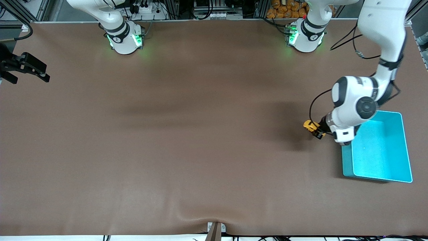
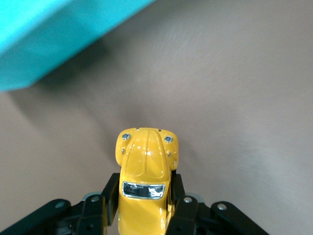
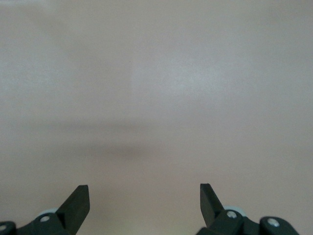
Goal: Wind and store yellow beetle car
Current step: 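Carry the car with the left gripper into the blue bin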
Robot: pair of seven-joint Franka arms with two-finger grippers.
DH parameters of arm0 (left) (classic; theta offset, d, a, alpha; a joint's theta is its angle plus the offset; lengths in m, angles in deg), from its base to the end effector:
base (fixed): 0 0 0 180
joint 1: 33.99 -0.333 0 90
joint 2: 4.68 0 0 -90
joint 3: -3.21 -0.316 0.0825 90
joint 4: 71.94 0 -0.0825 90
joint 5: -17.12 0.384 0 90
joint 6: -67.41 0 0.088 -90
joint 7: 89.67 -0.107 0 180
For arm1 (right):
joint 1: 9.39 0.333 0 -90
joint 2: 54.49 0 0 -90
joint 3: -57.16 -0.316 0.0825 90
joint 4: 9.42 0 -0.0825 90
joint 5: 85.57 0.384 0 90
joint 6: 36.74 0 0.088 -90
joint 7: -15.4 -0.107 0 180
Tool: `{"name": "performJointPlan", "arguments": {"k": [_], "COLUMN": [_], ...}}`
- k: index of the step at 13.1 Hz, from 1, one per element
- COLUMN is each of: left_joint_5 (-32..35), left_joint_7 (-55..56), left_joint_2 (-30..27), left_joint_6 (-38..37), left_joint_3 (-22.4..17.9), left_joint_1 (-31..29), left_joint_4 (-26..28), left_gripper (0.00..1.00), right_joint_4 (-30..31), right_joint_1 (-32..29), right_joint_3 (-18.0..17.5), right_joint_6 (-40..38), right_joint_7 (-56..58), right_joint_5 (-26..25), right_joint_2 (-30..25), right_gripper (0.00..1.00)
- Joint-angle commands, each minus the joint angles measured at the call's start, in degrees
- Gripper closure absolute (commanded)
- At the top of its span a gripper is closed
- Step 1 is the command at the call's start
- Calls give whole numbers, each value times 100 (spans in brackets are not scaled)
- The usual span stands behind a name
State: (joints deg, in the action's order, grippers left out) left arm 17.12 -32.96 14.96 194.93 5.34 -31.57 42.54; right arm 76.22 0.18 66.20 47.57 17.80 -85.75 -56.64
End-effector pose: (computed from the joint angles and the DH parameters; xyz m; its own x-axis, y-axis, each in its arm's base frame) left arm 0.5903 -0.0464 0.2785 0.6081 0.7905 -0.0734 0.7855 -0.6125 -0.0890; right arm 0.5324 0.0026 0.6714 0.9986 0.0508 0.0139 0.0509 -0.9987 -0.0022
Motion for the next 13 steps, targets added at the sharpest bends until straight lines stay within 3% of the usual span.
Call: {"name": "performJointPlan", "arguments": {"k": [1,7,13], "left_joint_5": [184,1001,976], "left_joint_7": [-727,-3312,-5553], "left_joint_2": [14,469,1366], "left_joint_6": [-1086,-1168,-949], "left_joint_3": [-10,-1,16], "left_joint_1": [-267,-1154,-1911], "left_joint_4": [-986,-1778,-2623], "left_gripper": [100,100,100], "right_joint_4": [-135,-179,-188], "right_joint_1": [-140,-131,-254], "right_joint_3": [-140,-158,-114], "right_joint_6": [-116,-107,-90], "right_joint_7": [-29,-230,-363], "right_joint_5": [-26,-26,35], "right_joint_2": [31,48,66], "right_gripper": [0,0,0]}}
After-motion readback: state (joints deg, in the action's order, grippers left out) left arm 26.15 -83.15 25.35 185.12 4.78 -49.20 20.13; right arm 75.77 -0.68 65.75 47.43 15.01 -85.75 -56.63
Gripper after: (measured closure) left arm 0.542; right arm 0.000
